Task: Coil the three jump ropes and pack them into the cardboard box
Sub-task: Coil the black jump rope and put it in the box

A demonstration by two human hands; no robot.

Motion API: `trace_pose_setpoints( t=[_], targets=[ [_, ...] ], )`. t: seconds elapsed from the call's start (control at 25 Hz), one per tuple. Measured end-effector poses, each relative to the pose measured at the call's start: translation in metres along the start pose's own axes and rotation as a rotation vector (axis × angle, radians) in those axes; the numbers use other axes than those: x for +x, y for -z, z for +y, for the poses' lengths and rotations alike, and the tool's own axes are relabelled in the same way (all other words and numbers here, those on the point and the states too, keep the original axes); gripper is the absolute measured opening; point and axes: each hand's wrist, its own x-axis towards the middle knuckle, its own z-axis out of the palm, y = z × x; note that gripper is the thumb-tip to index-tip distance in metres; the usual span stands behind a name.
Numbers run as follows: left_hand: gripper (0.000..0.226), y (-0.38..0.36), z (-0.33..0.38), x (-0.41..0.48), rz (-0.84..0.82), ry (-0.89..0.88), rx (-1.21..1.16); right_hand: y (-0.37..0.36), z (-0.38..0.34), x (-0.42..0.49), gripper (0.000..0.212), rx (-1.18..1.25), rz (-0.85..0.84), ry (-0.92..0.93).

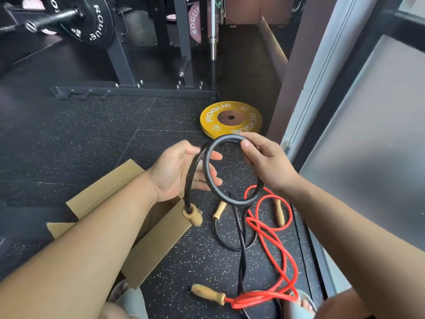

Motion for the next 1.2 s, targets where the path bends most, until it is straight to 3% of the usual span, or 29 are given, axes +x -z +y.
trace_pose_setpoints(
  t=[0.12,0.28,0.52,0.72,0.88,1.04,1.2],
  targets=[
    [0.058,-0.005,-0.002,0.000,0.010,0.104,0.022,0.001,0.001,0.001,0.026,-0.150,-0.026,0.067],
    [0.041,-0.010,-0.008,0.002,0.006,0.056,0.006,0.000,0.000,-0.001,0.027,-0.367,0.062,0.097],
    [0.049,-0.035,-0.015,0.006,0.096,-0.037,-0.157,-0.011,-0.001,-0.003,0.031,-0.301,0.151,0.109],
    [0.037,-0.031,0.003,0.008,-0.059,-0.142,-0.406,-0.010,0.003,0.000,0.034,-0.046,0.046,0.109],
    [0.017,-0.017,0.017,0.001,-0.092,-0.251,-0.512,-0.012,0.016,-0.012,0.027,0.159,-0.142,-0.242],
    [0.015,-0.010,0.030,-0.006,-0.002,-0.349,-0.499,-0.023,0.024,-0.022,0.019,0.152,-0.229,-0.294],
    [0.035,-0.017,0.036,-0.005,0.053,-0.351,-0.400,-0.028,0.028,-0.024,0.022,-0.015,-0.268,-0.231]
  ],
)
